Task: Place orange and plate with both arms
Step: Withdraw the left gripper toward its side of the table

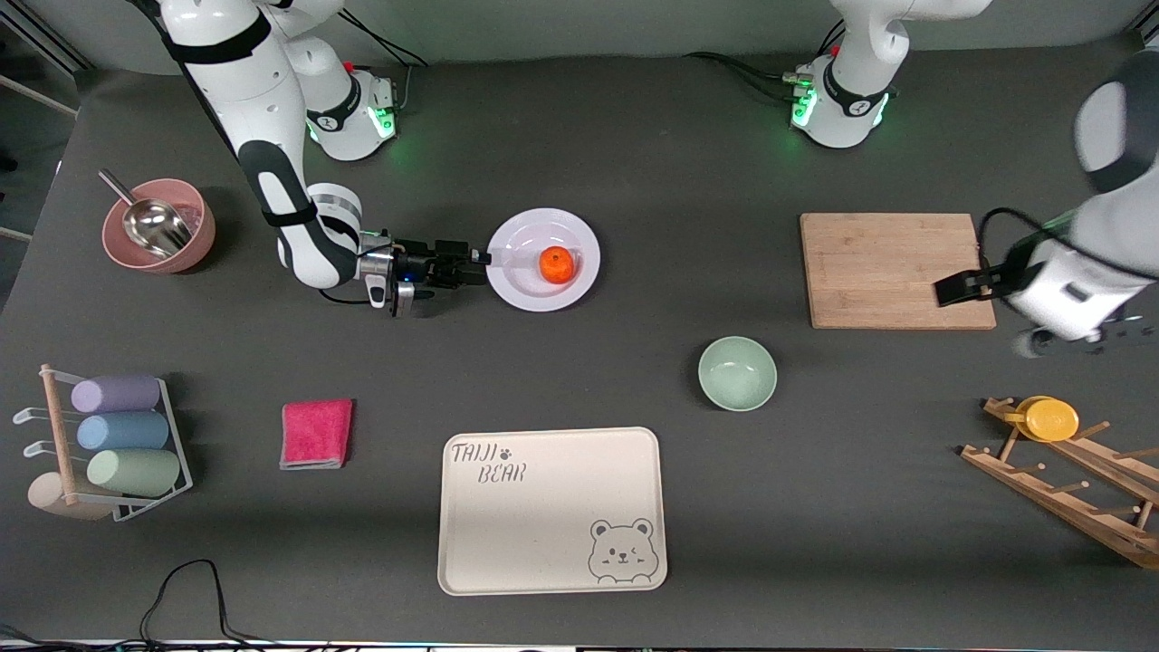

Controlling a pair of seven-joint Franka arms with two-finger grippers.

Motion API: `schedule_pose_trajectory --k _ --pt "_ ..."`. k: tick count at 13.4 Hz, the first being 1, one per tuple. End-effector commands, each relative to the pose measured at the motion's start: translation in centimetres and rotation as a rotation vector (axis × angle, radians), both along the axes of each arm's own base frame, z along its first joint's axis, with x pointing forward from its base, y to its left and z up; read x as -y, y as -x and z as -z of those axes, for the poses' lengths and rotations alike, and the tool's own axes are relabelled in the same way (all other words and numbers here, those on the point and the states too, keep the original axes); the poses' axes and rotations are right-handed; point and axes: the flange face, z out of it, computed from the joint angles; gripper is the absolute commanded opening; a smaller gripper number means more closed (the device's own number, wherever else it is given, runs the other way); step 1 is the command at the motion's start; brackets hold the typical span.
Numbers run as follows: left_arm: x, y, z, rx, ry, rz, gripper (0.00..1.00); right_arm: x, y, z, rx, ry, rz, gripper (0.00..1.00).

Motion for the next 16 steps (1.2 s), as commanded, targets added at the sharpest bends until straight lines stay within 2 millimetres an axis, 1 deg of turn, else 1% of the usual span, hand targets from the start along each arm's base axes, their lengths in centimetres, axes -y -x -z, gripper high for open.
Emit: schedule_pose_trajectory --k 1,2,5,6,7,9,10,11,12,13,15,16 --pt "-1.1 2.1 -1.9 0.018 -0.028 0.045 1.0 -0.3 0.3 0.7 0.021 -0.009 -0.002 0.99" --pt "-0.9 2.7 -2.6 0.03 -0.065 0.062 1.0 -0.3 0.3 0.7 0.02 -0.01 -0.003 0.99" --pt "-1.1 4.5 -5.0 0.049 -0.075 0.059 1.0 -0.8 0.4 0.6 0.021 -0.017 -0.006 0.99" --pt "-1.0 4.9 -5.9 0.061 -0.075 0.062 1.0 -0.9 0.4 0.5 0.022 -0.019 -0.004 0.95" --pt "-0.9 5.0 -6.3 0.067 -0.071 0.063 1.0 -1.2 0.4 0.5 0.021 -0.022 -0.007 0.95" --pt "-0.8 5.2 -6.3 0.057 -0.062 0.063 1.0 -1.4 0.4 0.3 0.024 -0.025 -0.01 0.95" --pt "-0.4 5.1 -5.9 0.043 -0.062 0.07 1.0 -1.8 0.4 0.3 0.025 -0.031 -0.012 0.94" --pt "0.3 5.0 -5.2 0.03 -0.063 0.083 1.0 -2.2 0.5 0.3 0.022 -0.037 0.003 0.91" --pt "0.5 4.7 -4.5 0.013 -0.064 0.088 1.0 -3.1 0.8 0.3 0.018 -0.048 0.004 0.85" --pt "0.8 4.7 -4.2 0.005 -0.067 0.093 1.0 -3.3 0.9 0.3 0.018 -0.048 0.009 0.71" --pt "1.2 4.9 -3.0 -0.017 -0.071 0.104 1.0 -3.4 0.8 0.3 0.018 -0.047 0.011 0.4" --pt "0.8 4.9 -2.9 -0.016 -0.071 0.098 1.0 -3.3 0.9 0.3 0.017 -0.046 0.012 0.23"
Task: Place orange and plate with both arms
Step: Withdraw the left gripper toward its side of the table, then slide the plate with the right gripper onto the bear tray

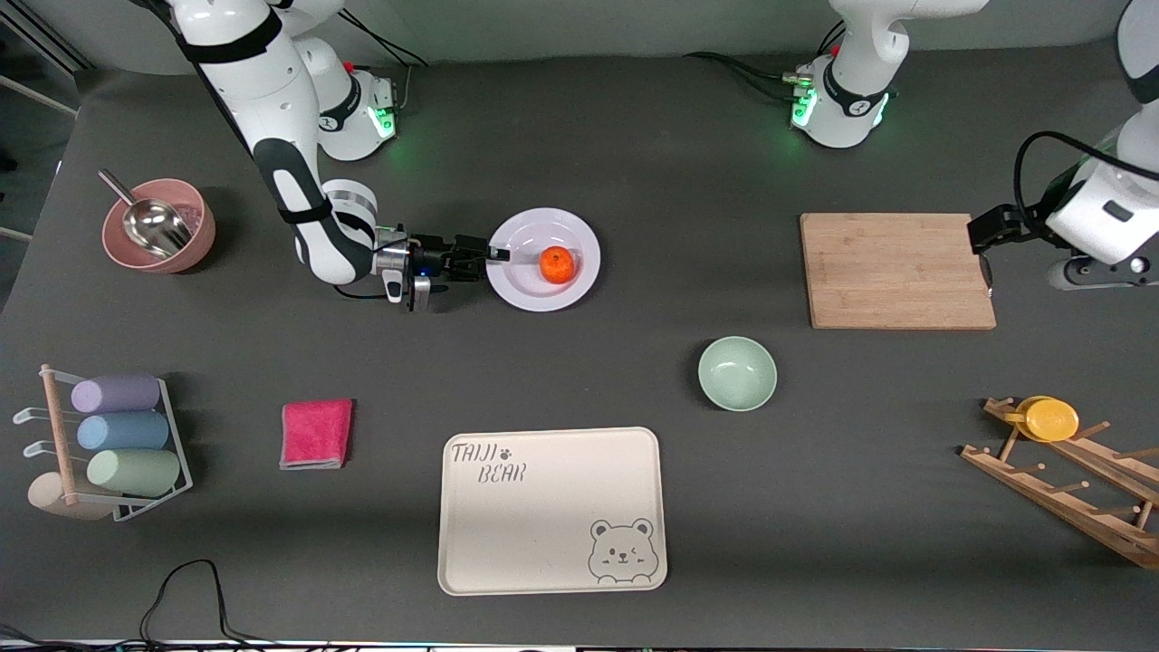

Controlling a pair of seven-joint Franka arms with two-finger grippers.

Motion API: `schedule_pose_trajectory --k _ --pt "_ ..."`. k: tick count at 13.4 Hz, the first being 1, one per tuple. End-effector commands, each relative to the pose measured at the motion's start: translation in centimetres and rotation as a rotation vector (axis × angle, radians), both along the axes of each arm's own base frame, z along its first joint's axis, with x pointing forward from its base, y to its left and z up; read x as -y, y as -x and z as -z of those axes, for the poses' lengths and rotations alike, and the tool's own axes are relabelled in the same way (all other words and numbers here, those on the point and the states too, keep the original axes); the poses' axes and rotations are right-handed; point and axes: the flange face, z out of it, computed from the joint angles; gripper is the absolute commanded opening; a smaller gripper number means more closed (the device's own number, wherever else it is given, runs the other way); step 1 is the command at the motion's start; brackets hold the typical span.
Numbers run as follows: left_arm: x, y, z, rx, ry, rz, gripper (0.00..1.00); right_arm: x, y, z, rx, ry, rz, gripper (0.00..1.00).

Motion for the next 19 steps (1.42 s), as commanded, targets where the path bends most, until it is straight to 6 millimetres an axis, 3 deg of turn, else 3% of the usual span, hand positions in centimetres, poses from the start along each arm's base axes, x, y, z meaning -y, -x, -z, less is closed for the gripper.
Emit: schedule_pose_trajectory --k 1,2,10,15,19 --pt "-0.5 0.5 0.6 -0.019 -0.013 0.005 1.0 -0.3 -0.2 0.2 0.024 -0.006 0.013 0.04" --pt "-0.6 0.5 1.0 -0.022 -0.013 0.003 1.0 -0.3 -0.2 0.2 0.024 -0.006 0.011 0.0" --pt "-0.3 0.0 2.2 -0.037 -0.015 0.007 1.0 0.2 -1.0 -0.6 0.019 -0.018 0.031 0.0" --pt "-0.4 -0.3 2.8 -0.039 -0.016 0.006 1.0 0.8 -3.4 -4.2 -0.004 -0.051 0.098 0.0" --pt "-1.0 -0.5 3.1 -0.039 -0.014 -0.004 1.0 0.1 -7.5 -7.0 -0.025 -0.087 0.141 0.0"
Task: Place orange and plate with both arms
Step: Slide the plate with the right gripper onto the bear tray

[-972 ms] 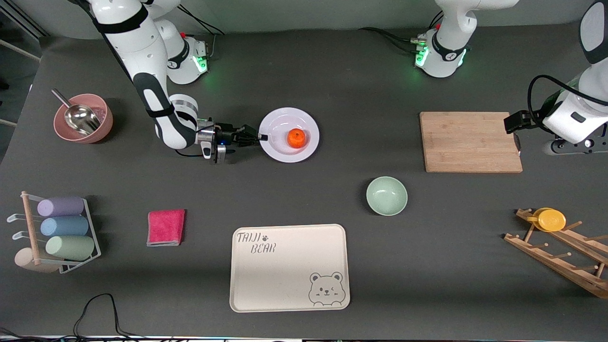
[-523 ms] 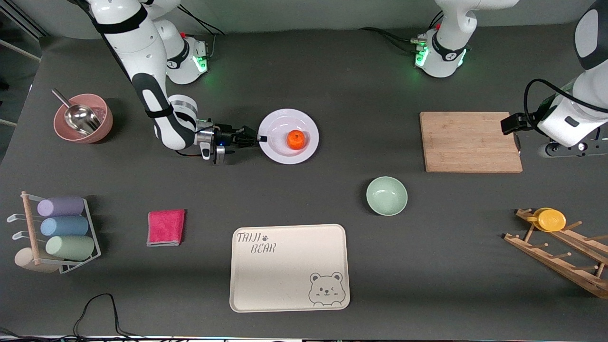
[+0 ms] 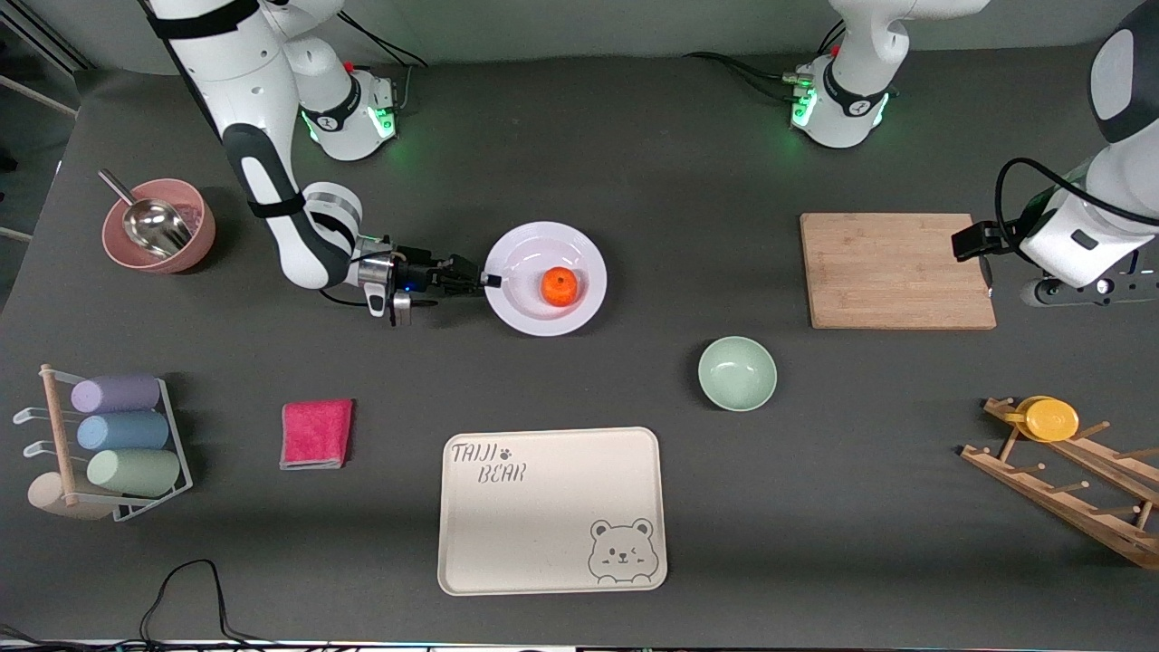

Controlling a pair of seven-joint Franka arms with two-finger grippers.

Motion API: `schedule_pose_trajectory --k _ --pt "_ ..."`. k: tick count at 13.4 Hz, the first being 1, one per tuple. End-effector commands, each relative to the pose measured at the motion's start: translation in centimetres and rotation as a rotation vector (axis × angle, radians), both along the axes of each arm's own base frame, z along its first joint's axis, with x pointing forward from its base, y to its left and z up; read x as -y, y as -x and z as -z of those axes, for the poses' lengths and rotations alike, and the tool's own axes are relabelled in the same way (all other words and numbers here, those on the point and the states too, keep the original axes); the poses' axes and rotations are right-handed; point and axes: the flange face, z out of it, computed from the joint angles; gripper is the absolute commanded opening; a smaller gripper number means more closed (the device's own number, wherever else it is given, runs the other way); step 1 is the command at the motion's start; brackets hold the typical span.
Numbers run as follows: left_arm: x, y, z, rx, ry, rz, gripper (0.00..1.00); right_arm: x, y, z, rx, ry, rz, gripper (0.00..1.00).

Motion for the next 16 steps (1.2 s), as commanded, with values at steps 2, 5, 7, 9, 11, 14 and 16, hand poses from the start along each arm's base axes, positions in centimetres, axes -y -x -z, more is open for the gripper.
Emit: schedule_pose_trajectory --k 2,5,7,9,11,14,16 --pt "-0.5 -0.1 0.2 0.008 -0.01 0.004 1.0 -0.1 -3.8 -3.1 -0.005 -0.042 0.043 0.0" --pt "-0.4 -0.3 0.5 0.004 -0.012 0.006 1.0 -0.6 -8.0 -5.1 -0.001 -0.055 0.054 0.0" --pt "-0.4 -0.5 0.7 0.01 -0.01 0.007 1.0 0.3 -11.9 -6.7 -0.005 -0.037 0.054 0.0" --pt "-0.1 -0.5 0.7 0.011 -0.01 0.011 1.0 1.4 -15.7 -8.4 -0.017 -0.047 0.084 0.0" --pt "-0.1 -0.5 0.7 0.011 -0.01 0.011 1.0 0.7 -18.4 -8.8 -0.012 -0.057 0.083 0.0" --pt "-0.1 -0.6 0.7 0.013 -0.01 0.011 1.0 -0.4 -21.3 -7.7 -0.023 -0.054 0.083 0.0" --pt "-0.2 -0.5 0.7 0.011 -0.01 0.01 1.0 -1.2 -23.3 -7.4 -0.009 -0.061 0.085 0.0"
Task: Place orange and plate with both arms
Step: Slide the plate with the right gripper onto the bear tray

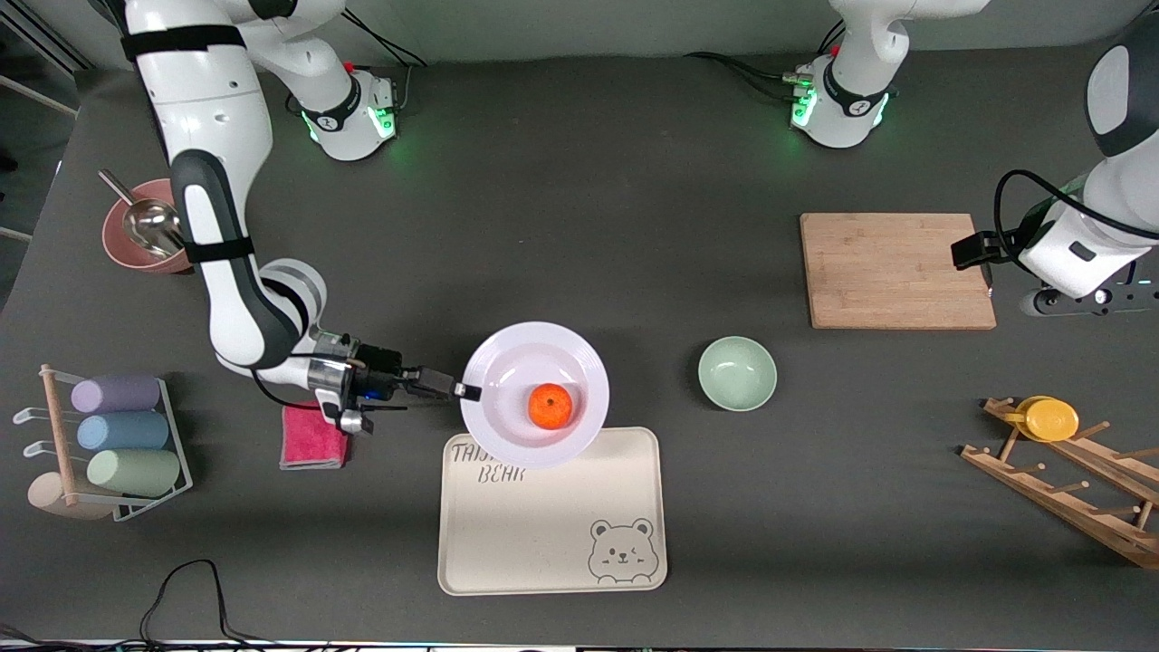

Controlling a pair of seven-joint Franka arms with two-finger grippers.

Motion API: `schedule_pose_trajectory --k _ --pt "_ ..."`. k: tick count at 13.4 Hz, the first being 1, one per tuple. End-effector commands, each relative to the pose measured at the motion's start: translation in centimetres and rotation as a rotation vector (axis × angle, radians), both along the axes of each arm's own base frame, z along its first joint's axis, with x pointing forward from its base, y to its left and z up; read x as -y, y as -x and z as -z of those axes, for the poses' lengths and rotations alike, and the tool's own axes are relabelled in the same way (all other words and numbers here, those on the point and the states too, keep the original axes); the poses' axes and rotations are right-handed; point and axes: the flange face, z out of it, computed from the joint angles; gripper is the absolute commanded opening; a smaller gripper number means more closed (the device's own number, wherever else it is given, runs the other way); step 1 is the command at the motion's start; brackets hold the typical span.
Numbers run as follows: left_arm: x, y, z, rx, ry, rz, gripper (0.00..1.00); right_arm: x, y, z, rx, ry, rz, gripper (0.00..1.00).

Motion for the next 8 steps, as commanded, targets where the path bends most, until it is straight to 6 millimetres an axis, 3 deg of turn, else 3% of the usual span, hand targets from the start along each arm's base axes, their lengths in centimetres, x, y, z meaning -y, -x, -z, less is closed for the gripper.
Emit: schedule_pose_trajectory --k 1,3,5,8 --pt "0.0 0.1 -0.2 0.012 -0.009 0.013 1.0 -1.9 -4.0 -0.1 -0.016 -0.033 -0.015 0.0" --pt "-0.1 0.0 -0.3 0.014 -0.009 0.012 1.0 -1.2 -6.9 -1.5 -0.033 -0.043 0.008 0.0" --pt "-0.1 0.0 -0.1 0.011 -0.009 0.012 1.0 -0.7 -9.3 -0.8 0.002 -0.039 0.01 0.0" --pt "-0.1 -0.1 0.1 0.006 -0.008 0.01 1.0 -1.0 -10.2 1.1 0.06 -0.008 -0.015 0.0"
